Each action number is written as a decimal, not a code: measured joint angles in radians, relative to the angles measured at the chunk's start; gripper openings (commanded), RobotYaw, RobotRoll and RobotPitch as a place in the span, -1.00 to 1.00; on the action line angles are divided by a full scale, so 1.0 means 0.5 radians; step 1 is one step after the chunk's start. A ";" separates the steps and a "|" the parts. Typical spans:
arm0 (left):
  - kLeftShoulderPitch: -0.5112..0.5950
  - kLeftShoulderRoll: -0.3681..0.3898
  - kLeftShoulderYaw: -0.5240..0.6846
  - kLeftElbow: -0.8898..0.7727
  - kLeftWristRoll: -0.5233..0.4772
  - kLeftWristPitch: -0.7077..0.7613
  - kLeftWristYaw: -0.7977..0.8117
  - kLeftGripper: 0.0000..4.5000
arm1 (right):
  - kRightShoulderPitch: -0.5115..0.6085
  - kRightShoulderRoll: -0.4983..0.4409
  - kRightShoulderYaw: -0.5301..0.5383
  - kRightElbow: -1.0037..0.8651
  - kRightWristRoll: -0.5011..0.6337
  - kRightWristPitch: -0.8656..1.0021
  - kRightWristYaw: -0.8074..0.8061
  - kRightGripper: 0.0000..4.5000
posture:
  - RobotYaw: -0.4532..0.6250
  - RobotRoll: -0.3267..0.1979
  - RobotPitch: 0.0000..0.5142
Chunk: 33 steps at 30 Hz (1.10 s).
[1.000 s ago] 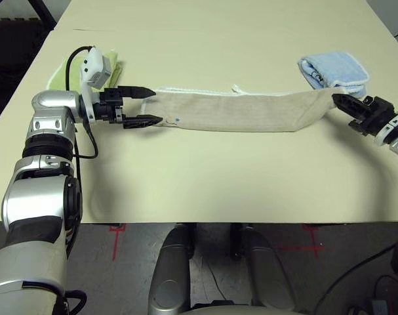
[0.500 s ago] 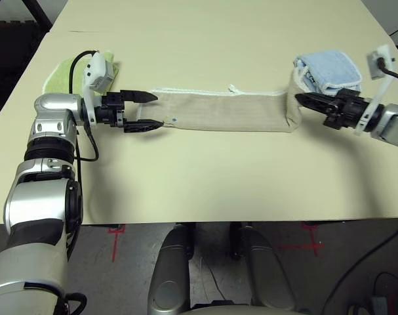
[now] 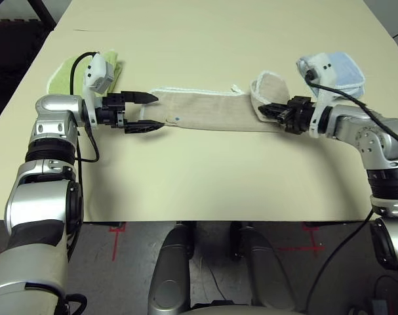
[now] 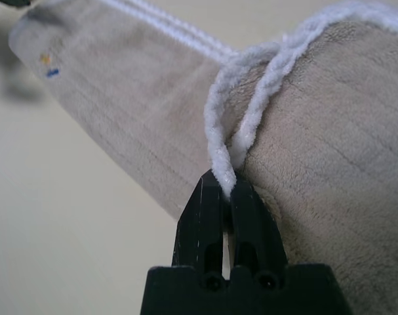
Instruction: Fold the towel and set it aside.
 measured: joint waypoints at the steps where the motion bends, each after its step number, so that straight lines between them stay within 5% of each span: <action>1: 0.000 0.000 0.000 0.000 0.000 0.001 0.000 1.00 | -0.002 0.017 0.015 0.001 -0.023 -0.005 -0.005 -0.98 | -0.12 0.25 -0.07; 5: 0.000 -0.003 0.000 0.000 0.000 0.002 0.003 1.00 | -0.037 0.095 0.046 0.010 -0.096 -0.024 -0.024 -0.86 | -0.12 0.25 -0.07; 17: 0.000 -0.005 0.000 0.000 0.000 0.003 0.004 1.00 | -0.058 0.008 0.292 0.006 -0.340 -0.562 0.361 0.99 | -0.13 0.25 -0.09; 25: 0.000 -0.010 0.000 0.000 0.000 0.005 0.008 1.00 | 0.074 -0.075 0.023 0.123 -0.217 -1.168 0.767 0.99 | -0.14 0.25 -0.08; 33: 0.001 -0.014 0.000 -0.003 -0.001 0.012 0.009 1.00 | -0.072 -0.120 -0.363 0.976 -0.130 -1.805 1.019 0.99 | -0.13 0.25 -0.09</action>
